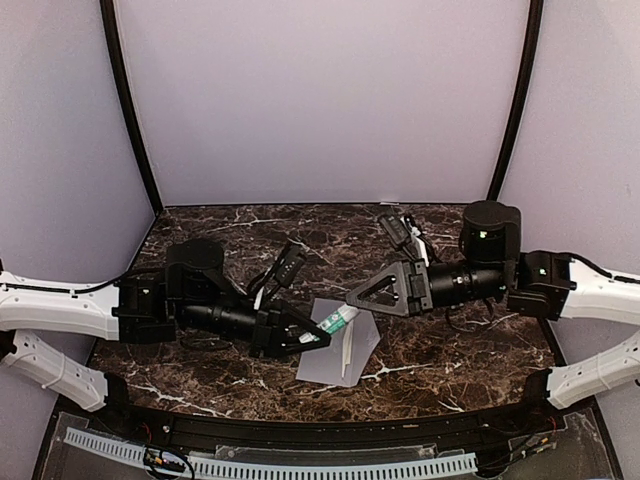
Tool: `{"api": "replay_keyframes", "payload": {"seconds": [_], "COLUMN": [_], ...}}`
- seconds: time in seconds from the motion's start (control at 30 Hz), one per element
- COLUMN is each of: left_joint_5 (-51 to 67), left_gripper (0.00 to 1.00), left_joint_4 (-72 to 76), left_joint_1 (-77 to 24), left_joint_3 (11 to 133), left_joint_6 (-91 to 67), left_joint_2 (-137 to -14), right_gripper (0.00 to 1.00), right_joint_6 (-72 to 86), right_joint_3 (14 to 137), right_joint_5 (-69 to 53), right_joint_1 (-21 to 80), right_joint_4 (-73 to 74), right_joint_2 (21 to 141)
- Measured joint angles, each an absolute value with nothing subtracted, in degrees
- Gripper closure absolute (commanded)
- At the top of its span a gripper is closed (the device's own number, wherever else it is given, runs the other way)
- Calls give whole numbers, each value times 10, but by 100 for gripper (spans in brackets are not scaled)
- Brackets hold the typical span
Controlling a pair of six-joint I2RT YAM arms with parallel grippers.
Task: Place the letter into the envelope and seal it
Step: Open the solid glue cap from the solid glue.
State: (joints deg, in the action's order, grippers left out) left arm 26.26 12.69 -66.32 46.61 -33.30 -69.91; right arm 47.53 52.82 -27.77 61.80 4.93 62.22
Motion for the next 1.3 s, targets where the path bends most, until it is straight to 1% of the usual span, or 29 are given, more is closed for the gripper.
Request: {"api": "replay_keyframes", "payload": {"seconds": [0.07, 0.23, 0.27, 0.33, 0.43, 0.53, 0.57, 0.67, 0.8, 1.1, 1.23, 1.3], "left_joint_5": [254, 241, 239, 235, 233, 233, 233, 233, 234, 246, 257, 261], "left_gripper": [100, 100, 100, 100, 100, 100, 100, 100, 100, 100, 100, 100], "left_joint_4": [134, 154, 157, 161, 166, 169, 170, 174, 179, 196, 201, 204], "left_joint_1": [-663, -663, -663, -663, -663, -663, -663, -663, -663, -663, -663, -663], "left_joint_3": [458, 444, 442, 440, 438, 438, 438, 438, 437, 426, 425, 424], "left_joint_6": [-342, -360, -363, -368, -371, -376, -377, -380, -382, -388, -388, -388], "left_joint_2": [-690, -675, -674, -674, -674, -674, -674, -674, -674, -673, -673, -673], "right_gripper": [43, 43, 45, 51, 57, 69, 71, 71, 65, 67, 75, 82], "right_joint_6": [494, 528, 531, 534, 540, 540, 541, 541, 545, 558, 564, 566], "right_joint_3": [505, 477, 476, 476, 477, 478, 479, 479, 479, 473, 471, 471], "right_joint_5": [-263, -252, -252, -253, -258, -263, -265, -269, -269, -266, -265, -263], "right_joint_1": [618, 619, 619, 620, 622, 623, 624, 627, 627, 630, 631, 632], "right_joint_4": [23, -17, -19, -29, -42, -48, -48, -49, -56, -73, -80, -82], "right_joint_2": [607, 607, 609, 615, 623, 633, 636, 641, 641, 641, 641, 641]}}
